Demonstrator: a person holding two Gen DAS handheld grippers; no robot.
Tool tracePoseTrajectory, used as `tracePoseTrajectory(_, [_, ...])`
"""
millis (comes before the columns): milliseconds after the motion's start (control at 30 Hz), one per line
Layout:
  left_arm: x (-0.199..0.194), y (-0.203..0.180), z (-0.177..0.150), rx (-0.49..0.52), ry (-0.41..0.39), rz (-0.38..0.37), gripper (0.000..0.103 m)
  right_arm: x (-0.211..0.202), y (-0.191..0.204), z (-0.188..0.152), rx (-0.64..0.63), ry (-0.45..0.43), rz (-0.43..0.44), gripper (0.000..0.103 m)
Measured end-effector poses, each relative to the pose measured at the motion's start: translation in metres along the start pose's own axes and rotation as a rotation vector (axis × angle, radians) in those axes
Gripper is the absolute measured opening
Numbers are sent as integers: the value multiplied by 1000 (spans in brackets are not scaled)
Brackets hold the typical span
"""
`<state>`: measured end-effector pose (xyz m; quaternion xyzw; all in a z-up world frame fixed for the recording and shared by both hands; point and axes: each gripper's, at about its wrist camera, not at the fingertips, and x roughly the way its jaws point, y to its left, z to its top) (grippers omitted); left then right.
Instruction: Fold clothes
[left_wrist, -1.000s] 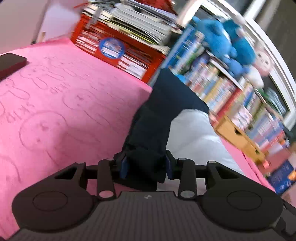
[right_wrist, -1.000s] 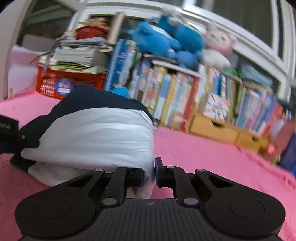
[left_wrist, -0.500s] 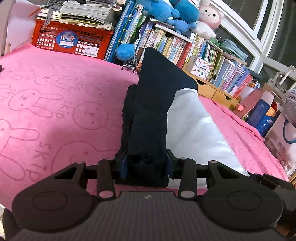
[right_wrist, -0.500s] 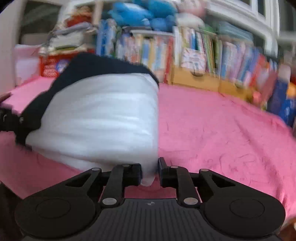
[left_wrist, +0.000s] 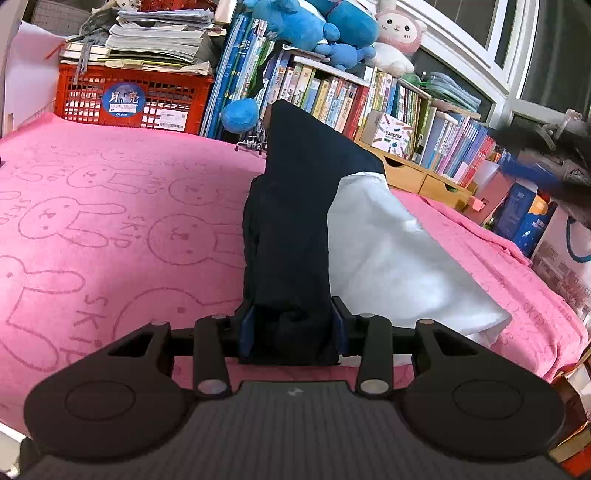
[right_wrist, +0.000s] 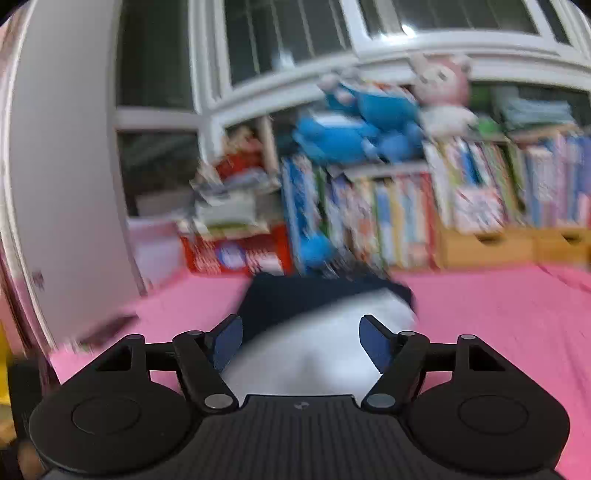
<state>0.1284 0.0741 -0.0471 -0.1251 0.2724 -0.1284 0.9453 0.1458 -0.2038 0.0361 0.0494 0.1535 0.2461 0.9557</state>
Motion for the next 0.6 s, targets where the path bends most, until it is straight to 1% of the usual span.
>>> tracePoseTrajectory(33, [0,1,0,-4,-2,-6,41,17,7,10,-29,21,4,59])
tracePoseTrajectory(67, [1,3,0,-7,-4,-12,41,44,17,13,-83,67,-5,49])
tracePoseTrajectory(100, [1,3,-1,-2,-5,-17,41,70,26,16,-137,113,-15,37])
tracePoseTrajectory(133, [1,3,-1,7,-6,-19,41,96,36,19,-189,159,-24,31])
tracePoseTrajectory(167, [1,3,-2,19,-9,-23,41,111,34,18,-187,176,-39,25])
tracePoseTrajectory(233, [1,4,-4,41,-14,-30,41,140,31,16,-181,211,-68,23])
tracePoseTrajectory(267, [1,5,-5,38,-20,-34,41,154,29,14,-179,229,-83,21])
tracePoseTrajectory(333, [1,8,-7,38,-34,-38,39,184,26,12,-173,264,-113,20])
tracePoseTrajectory(433, [1,12,-8,38,-43,-56,38,227,21,8,-165,316,-157,20])
tracePoseTrajectory(600, [-1,24,-7,6,-42,-121,38,300,13,2,-151,403,-231,23])
